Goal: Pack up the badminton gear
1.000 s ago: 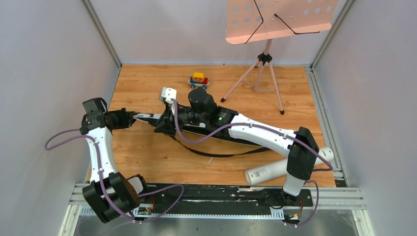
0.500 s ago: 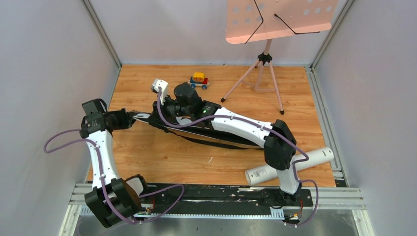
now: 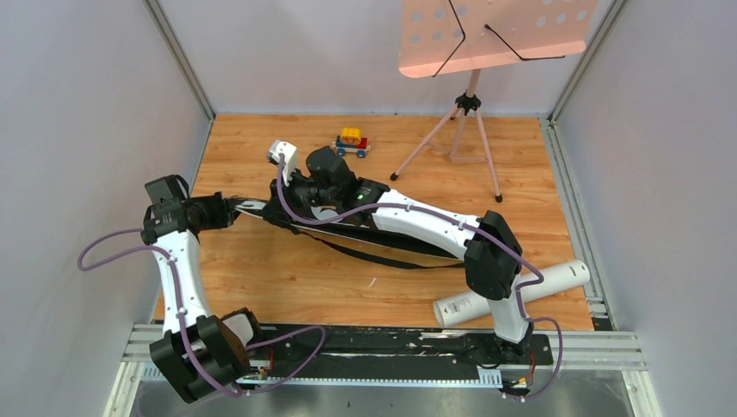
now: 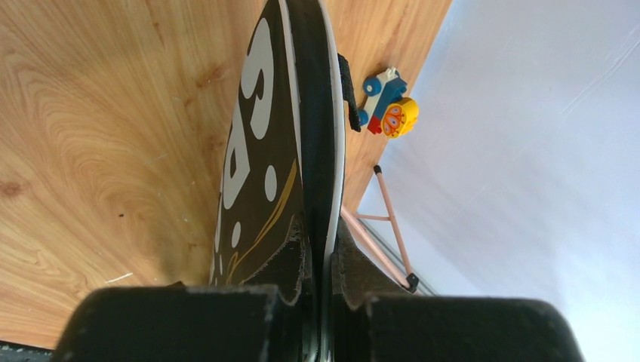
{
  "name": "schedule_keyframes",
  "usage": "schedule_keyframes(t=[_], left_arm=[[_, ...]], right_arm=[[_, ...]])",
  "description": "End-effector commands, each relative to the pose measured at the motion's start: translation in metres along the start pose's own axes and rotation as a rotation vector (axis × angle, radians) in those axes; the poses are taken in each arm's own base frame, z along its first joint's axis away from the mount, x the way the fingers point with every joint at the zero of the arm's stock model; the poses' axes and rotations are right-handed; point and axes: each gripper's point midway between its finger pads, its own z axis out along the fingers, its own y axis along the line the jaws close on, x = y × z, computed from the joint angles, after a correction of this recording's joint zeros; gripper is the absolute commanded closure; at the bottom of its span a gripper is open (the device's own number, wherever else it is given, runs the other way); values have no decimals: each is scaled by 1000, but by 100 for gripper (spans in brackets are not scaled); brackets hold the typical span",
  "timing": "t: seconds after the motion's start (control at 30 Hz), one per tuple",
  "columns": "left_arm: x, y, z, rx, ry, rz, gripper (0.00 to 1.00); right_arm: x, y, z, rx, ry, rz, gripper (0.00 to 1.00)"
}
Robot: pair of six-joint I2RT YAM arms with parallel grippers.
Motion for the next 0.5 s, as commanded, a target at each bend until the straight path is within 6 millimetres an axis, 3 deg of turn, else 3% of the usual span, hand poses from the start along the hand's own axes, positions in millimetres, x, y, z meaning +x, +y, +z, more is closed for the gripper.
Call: schedule_keyframes(t=[0.0,0.13,0.37,0.47], left_arm=[[15,-17,-14,71,77,-49,100],[15,-18,-14,73,77,-50,100],[15,-18,-15,75,75,-50,100],[15,-18,-15,75,72,-46,100]], right_arm=[[-37,13,-5,-33,-105,-37,72],[-39,13,-5,-32,-121,-44,74],[-39,14,-6,-36,-131,-57,100],[-37,15,-6,-43,-126,-56,100]])
